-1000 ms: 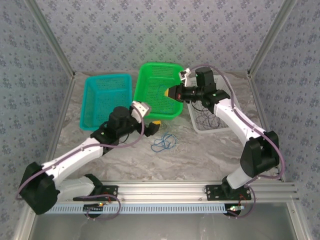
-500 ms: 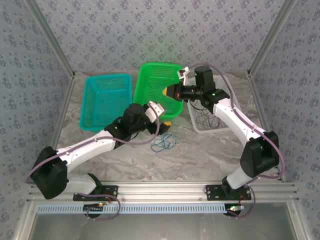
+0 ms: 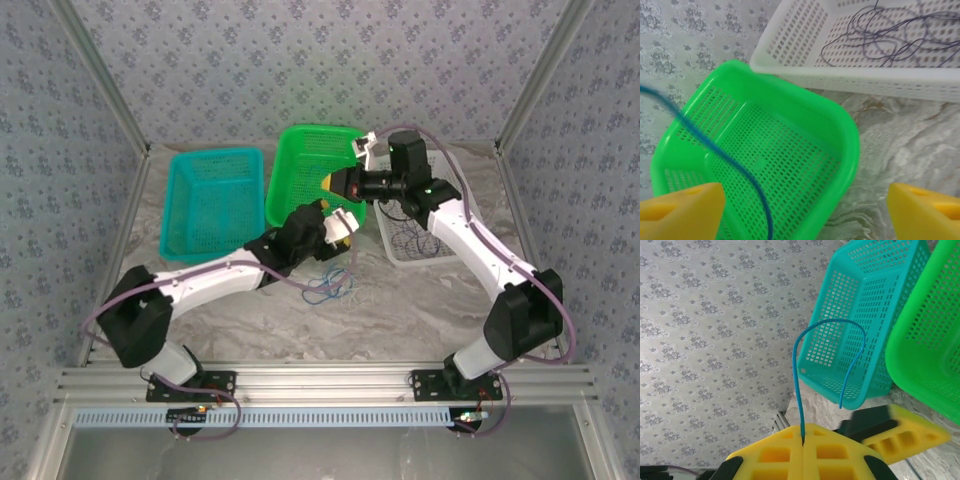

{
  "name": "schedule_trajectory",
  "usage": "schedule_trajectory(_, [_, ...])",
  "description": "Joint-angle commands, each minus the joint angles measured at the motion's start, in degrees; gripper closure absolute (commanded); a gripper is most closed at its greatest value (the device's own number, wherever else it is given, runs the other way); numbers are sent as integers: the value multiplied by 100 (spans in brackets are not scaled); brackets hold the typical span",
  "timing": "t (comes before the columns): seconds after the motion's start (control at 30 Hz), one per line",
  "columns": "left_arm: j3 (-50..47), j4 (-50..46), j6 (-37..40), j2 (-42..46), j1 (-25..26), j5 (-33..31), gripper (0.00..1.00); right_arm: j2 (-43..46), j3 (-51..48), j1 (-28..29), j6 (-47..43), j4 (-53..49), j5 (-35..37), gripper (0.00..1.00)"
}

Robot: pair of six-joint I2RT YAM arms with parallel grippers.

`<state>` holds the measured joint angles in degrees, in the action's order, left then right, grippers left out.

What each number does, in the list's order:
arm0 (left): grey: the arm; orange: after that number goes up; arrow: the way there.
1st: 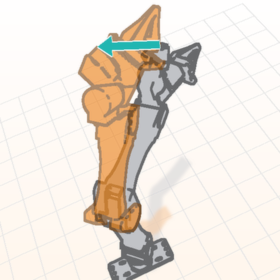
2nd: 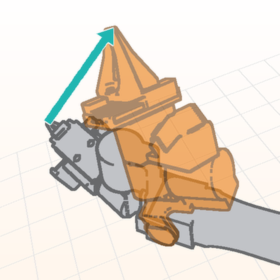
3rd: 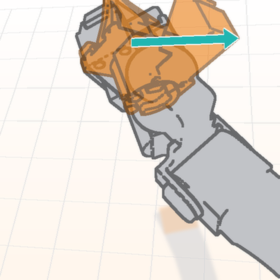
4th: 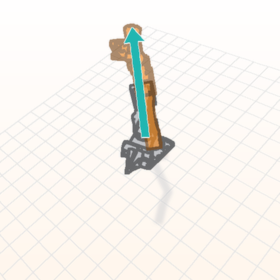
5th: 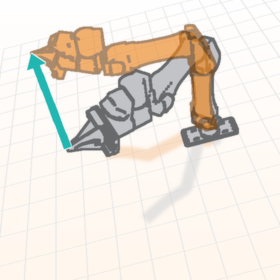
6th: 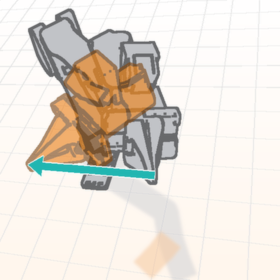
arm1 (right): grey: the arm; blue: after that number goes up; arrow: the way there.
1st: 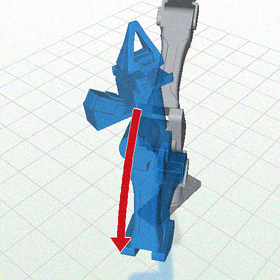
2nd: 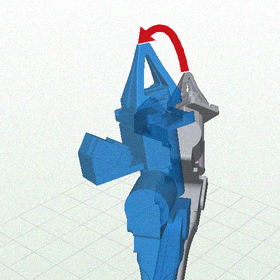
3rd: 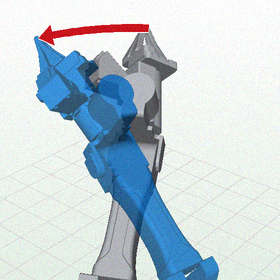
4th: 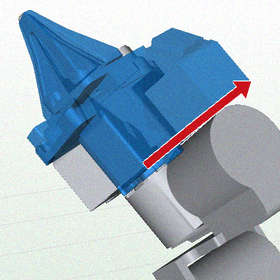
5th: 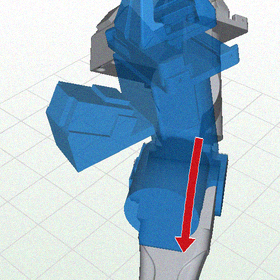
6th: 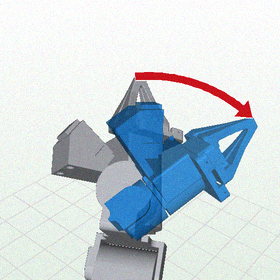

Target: Untangle the cables

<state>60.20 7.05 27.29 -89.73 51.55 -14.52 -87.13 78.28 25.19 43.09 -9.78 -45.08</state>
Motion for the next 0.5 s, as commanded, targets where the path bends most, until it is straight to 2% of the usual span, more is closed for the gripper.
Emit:
schedule_trajectory(0.0, [333, -54, 75, -207, 39, -467, 39, 272, 258, 43, 98, -25, -133, 100])
schedule_trajectory(0.07, [272, 113, -100, -216, 40, -469, 59, 319, 306, 17, 5, -168, -86, 100])
schedule_trajectory(0.17, [264, 106, -502, -185, 40, -530, 80, 379, 319, -69, -76, -288, 41, 100])
schedule_trajectory(0.3, [264, -5, -1361, -104, 14, -611, 91, 443, 198, -153, 152, 194, 154, 100])
schedule_trajectory(0.47, [336, -177, -2712, -11, -62, -306, 100, 567, -68, -112, 353, 981, 561, 100])
